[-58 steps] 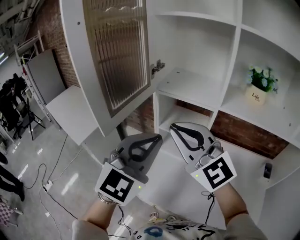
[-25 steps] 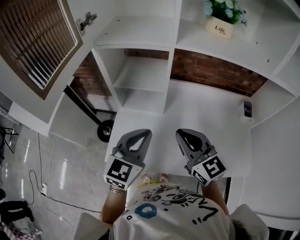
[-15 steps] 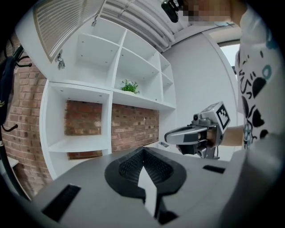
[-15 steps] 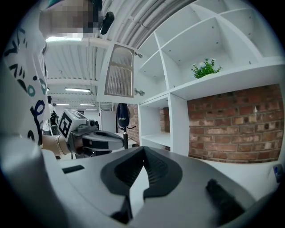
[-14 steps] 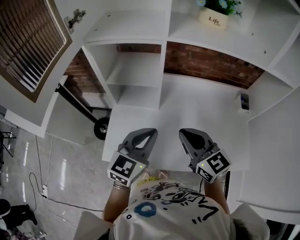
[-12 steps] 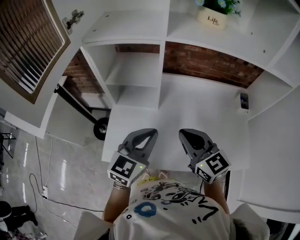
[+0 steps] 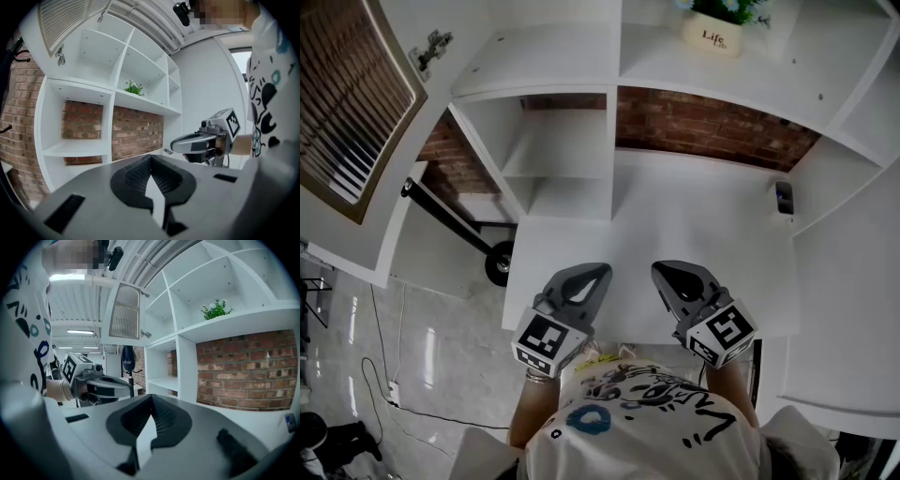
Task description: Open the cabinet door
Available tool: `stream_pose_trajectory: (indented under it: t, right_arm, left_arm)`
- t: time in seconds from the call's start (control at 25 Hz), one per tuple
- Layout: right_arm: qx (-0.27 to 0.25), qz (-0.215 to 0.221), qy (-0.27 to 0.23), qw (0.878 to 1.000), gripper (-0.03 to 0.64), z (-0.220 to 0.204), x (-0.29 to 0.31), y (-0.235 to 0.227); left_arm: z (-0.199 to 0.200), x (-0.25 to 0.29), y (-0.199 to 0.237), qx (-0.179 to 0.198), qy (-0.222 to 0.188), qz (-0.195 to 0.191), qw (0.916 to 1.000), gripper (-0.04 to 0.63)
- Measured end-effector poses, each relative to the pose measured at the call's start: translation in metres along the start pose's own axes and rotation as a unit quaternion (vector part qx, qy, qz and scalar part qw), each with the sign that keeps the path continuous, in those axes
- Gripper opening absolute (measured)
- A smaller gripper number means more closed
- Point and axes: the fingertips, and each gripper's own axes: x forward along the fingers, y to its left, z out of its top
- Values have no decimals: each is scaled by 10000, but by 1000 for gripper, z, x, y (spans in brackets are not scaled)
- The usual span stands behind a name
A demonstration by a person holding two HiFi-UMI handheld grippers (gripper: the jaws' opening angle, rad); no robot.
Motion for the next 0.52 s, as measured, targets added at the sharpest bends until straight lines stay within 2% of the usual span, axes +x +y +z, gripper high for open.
stream_pose_trajectory:
  t: [0.24,0.52]
  right_arm:
    - [-10,-25,64,10000,26,-2,0,-4]
    - [-110,106,92,9998,26,-2,4,-2]
  left_arm:
    - [1,3,-5,16,-13,-213,9998,15]
    - [4,4,-3,68,-36,-203,9998,15]
